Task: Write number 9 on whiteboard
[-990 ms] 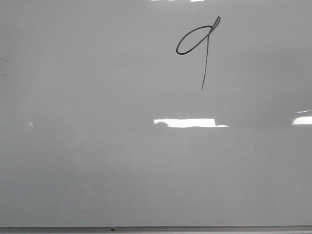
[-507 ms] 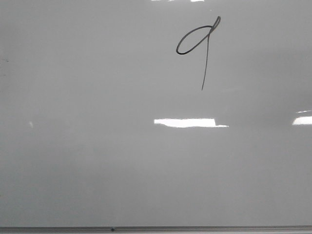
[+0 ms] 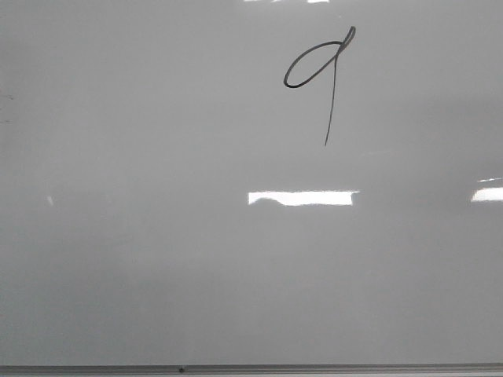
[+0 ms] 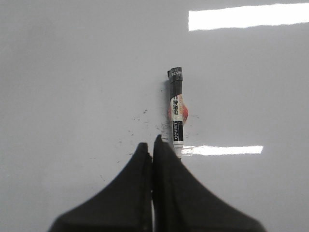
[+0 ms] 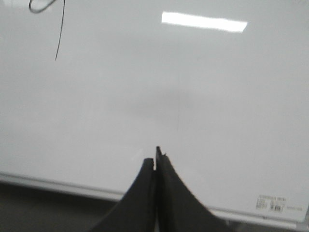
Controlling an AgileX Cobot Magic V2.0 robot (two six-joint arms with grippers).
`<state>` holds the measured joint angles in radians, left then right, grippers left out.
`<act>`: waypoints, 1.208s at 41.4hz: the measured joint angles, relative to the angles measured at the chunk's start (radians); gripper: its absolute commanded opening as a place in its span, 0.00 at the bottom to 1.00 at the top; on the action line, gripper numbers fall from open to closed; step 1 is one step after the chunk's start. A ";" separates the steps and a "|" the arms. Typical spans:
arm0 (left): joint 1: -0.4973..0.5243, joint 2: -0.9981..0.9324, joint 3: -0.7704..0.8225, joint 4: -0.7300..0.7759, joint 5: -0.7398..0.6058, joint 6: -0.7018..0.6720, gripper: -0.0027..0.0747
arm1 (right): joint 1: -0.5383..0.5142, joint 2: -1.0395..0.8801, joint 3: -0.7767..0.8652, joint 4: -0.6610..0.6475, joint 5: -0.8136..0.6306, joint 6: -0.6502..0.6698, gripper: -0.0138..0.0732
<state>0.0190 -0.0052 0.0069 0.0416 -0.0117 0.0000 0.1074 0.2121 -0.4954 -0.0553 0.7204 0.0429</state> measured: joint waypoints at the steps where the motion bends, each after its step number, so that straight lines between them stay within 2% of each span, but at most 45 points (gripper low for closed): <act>1: 0.000 0.000 0.000 0.000 0.000 0.000 0.01 | -0.005 -0.015 0.028 0.000 -0.045 0.000 0.08; 5: 0.000 0.000 0.000 0.000 0.000 0.000 0.01 | -0.034 -0.079 0.137 0.000 -0.216 0.000 0.08; 11: 0.000 0.000 0.000 0.000 0.000 0.000 0.01 | -0.058 -0.159 0.297 0.000 -0.399 0.000 0.08; 27: 0.000 0.000 0.000 0.000 0.000 0.000 0.01 | -0.090 -0.223 0.517 0.000 -0.676 0.000 0.08; 36: 0.000 0.000 0.000 0.000 0.000 0.000 0.01 | -0.090 -0.223 0.521 0.000 -0.728 0.000 0.08; 50: 0.000 0.000 0.000 0.000 0.000 0.000 0.01 | -0.090 -0.223 0.521 0.010 -0.730 0.002 0.08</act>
<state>0.0190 -0.0052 0.0069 0.0416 -0.0117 0.0000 0.0177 -0.0106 0.0260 -0.0449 -0.0096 0.0448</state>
